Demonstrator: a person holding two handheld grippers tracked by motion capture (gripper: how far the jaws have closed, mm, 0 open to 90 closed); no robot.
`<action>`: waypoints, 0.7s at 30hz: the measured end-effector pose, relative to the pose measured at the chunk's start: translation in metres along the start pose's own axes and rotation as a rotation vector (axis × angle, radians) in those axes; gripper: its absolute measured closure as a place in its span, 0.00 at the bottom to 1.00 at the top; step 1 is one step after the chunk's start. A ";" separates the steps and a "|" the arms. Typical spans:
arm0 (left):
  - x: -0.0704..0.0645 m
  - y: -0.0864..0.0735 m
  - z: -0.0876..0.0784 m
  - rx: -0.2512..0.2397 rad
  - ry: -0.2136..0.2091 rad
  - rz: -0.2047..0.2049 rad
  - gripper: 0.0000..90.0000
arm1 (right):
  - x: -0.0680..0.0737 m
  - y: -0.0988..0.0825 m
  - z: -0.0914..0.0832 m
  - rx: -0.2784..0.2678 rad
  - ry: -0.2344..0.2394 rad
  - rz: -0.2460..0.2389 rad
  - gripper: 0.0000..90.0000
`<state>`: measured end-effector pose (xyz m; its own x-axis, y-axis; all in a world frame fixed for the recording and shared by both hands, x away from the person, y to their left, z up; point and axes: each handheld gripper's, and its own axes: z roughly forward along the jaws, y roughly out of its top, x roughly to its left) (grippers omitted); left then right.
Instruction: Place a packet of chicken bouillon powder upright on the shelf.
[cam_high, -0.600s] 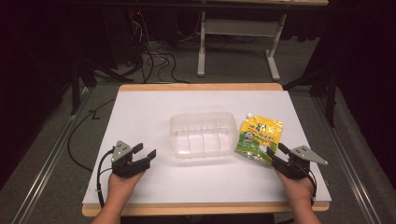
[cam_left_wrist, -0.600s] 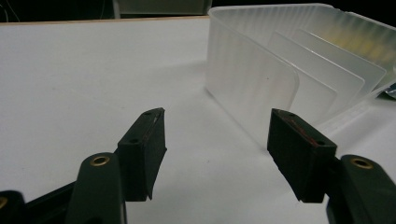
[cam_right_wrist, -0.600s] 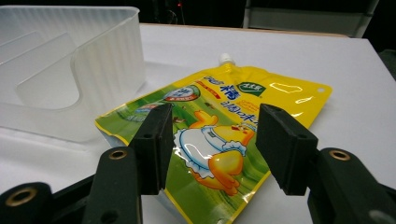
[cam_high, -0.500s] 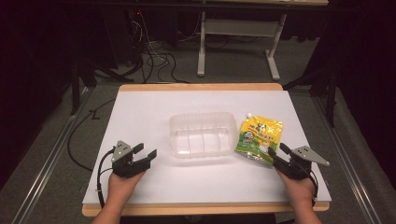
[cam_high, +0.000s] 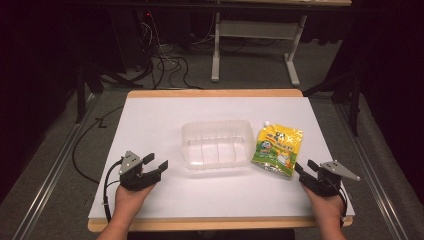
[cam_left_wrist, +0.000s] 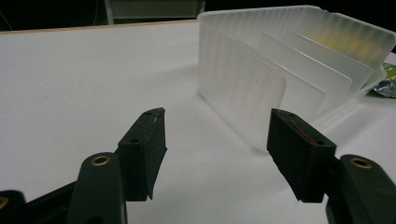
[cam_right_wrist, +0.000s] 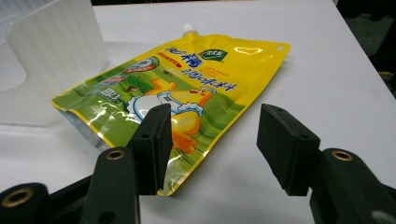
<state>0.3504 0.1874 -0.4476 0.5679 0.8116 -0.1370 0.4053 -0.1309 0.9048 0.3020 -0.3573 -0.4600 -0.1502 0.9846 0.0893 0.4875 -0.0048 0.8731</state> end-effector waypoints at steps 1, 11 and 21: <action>0.000 0.000 0.000 0.000 0.002 0.000 0.42 | 0.000 0.000 0.001 0.001 0.002 0.005 0.50; 0.004 0.000 0.001 -0.015 0.029 -0.002 0.42 | 0.001 0.000 0.018 0.059 0.029 0.045 0.43; 0.000 0.002 -0.001 -0.022 0.029 0.037 0.42 | 0.000 -0.001 0.024 0.099 0.081 0.126 0.35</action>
<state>0.3505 0.1879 -0.4456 0.5612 0.8226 -0.0920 0.3681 -0.1485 0.9178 0.3223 -0.3530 -0.4728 -0.1494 0.9599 0.2373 0.5889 -0.1064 0.8011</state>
